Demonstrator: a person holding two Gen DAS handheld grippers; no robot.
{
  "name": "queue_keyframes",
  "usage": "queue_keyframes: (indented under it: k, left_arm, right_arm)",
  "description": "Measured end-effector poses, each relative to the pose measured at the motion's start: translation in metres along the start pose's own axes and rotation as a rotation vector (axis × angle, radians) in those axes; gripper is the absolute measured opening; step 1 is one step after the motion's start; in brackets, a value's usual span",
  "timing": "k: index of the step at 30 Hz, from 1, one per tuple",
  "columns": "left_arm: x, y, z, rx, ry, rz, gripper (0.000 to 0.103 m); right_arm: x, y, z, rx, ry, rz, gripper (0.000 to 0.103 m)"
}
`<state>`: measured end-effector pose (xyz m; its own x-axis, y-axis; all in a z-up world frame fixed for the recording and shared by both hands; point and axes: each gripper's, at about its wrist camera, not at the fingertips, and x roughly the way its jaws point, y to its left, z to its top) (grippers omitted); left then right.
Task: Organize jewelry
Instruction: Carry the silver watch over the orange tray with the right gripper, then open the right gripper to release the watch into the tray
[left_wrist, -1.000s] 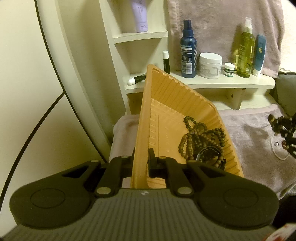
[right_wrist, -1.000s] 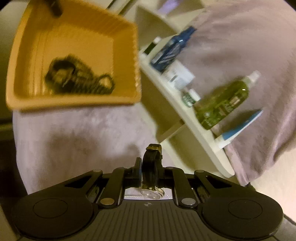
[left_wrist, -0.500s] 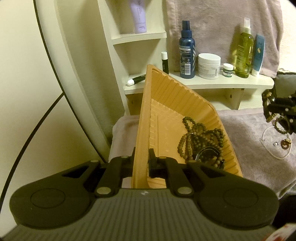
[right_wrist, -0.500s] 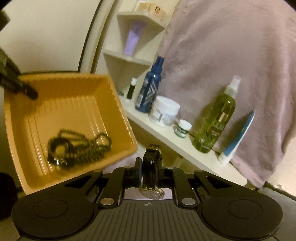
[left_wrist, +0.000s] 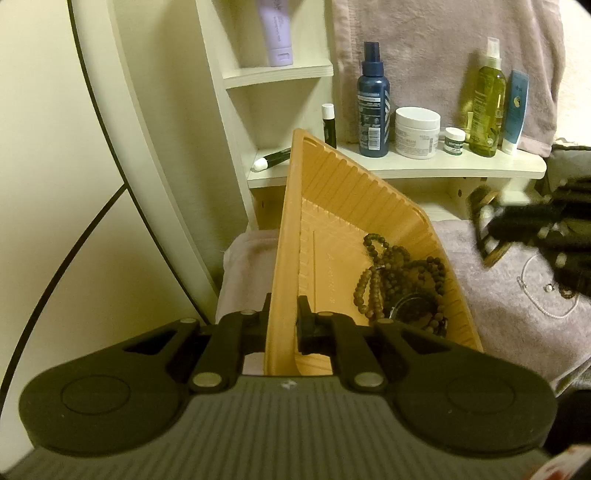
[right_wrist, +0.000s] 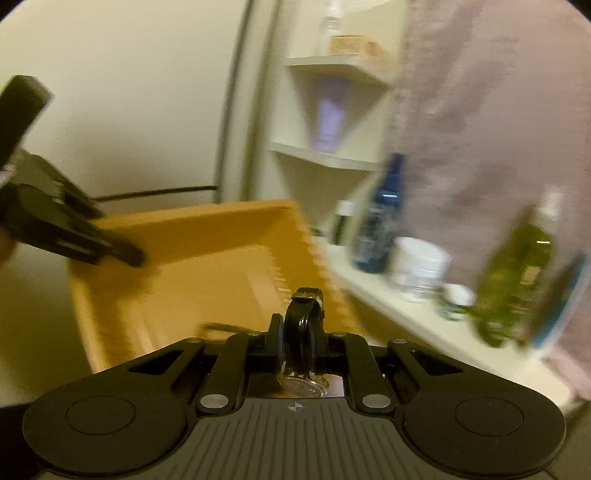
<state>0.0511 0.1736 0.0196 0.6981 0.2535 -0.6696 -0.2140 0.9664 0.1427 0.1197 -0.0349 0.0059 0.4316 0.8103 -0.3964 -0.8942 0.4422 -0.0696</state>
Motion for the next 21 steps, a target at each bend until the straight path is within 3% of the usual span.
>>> queue_keyframes:
  k: [5, 8, 13, 21]
  left_arm:
    - [0.001, 0.000, 0.000, 0.000, 0.002, -0.003, 0.008]
    - [0.001, 0.001, 0.000, -0.002, 0.002, -0.003, 0.008]
    - [0.001, 0.001, 0.000, -0.003, 0.002, -0.004, 0.008]
    - [0.001, 0.000, 0.002, -0.006, -0.001, -0.008, 0.009]
  right_arm:
    - [0.016, 0.020, 0.004, 0.108, 0.021, 0.201, 0.013]
    - [0.028, 0.028, 0.000, 0.153, 0.070, 0.262, 0.013]
    - [0.041, 0.034, -0.013, 0.174, 0.143, 0.274, 0.013]
    - [0.026, 0.022, -0.016, 0.210, 0.087, 0.193, 0.015]
